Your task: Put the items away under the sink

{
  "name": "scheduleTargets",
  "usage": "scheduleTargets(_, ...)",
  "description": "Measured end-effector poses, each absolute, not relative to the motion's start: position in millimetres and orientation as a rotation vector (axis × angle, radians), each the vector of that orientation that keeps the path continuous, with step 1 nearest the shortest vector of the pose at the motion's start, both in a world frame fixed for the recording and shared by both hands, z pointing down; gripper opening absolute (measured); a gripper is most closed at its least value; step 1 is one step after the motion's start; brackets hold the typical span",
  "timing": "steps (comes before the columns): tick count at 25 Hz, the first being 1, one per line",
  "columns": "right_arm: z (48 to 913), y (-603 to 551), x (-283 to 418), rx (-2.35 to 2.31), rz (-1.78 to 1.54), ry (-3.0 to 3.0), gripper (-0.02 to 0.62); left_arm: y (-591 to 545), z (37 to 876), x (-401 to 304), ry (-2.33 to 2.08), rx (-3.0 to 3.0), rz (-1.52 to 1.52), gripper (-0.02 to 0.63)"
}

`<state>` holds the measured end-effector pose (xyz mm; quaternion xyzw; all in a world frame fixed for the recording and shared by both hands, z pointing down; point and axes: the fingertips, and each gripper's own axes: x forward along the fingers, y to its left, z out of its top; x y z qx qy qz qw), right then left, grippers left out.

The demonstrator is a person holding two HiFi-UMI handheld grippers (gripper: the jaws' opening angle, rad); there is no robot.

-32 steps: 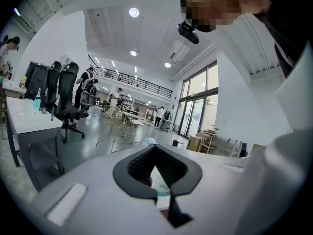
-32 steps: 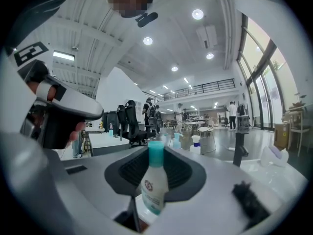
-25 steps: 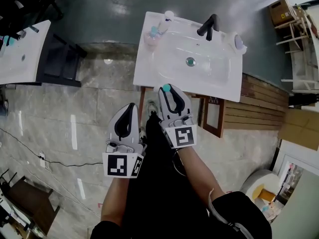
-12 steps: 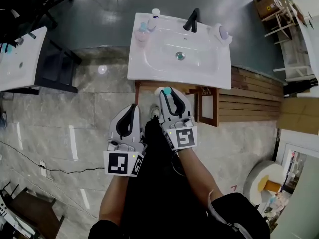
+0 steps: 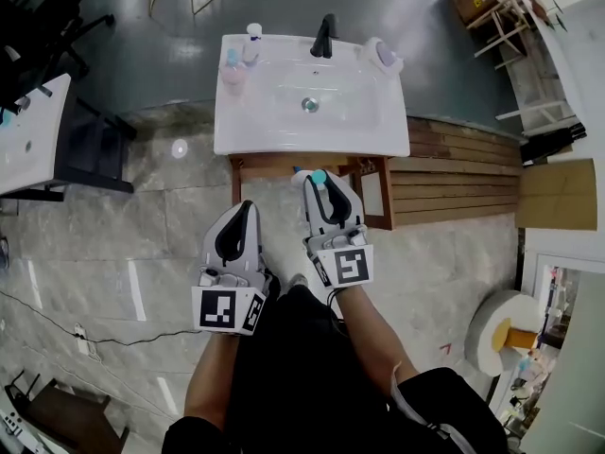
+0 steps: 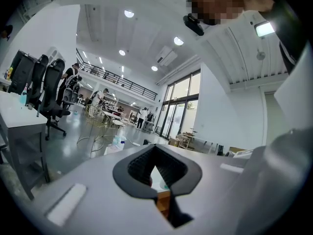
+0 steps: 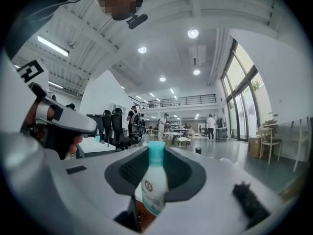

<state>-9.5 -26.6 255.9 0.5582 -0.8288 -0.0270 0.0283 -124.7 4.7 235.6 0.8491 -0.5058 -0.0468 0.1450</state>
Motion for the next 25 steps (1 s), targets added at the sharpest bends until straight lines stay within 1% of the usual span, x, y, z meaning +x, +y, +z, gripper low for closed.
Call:
scheduleTargets(5,254.8,7.6,24.4,1.738,-0.088,-2.545,0.104,30.4,231.3,-92.6,-1.443,2.470,-0.123,0.008)
scheduleTargets(9,260.5,34.9,59.1,1.782,-0.020,-2.523,0.104,58.3,222.2,-62.2,-1.433,2.487,-0.113,0.008)
scheduleTargets(15,268.1,72.5,104.0,1.776,-0.058,-2.497,0.104,96.0,211.5,-27.2,-1.424,2.501,-0.100,0.008)
scheduleTargets(25,303.9,94.1,156.7,1.905,0.005,-2.392,0.104,102.0,232.1,17.6,-1.312,2.519,-0.111,0.008)
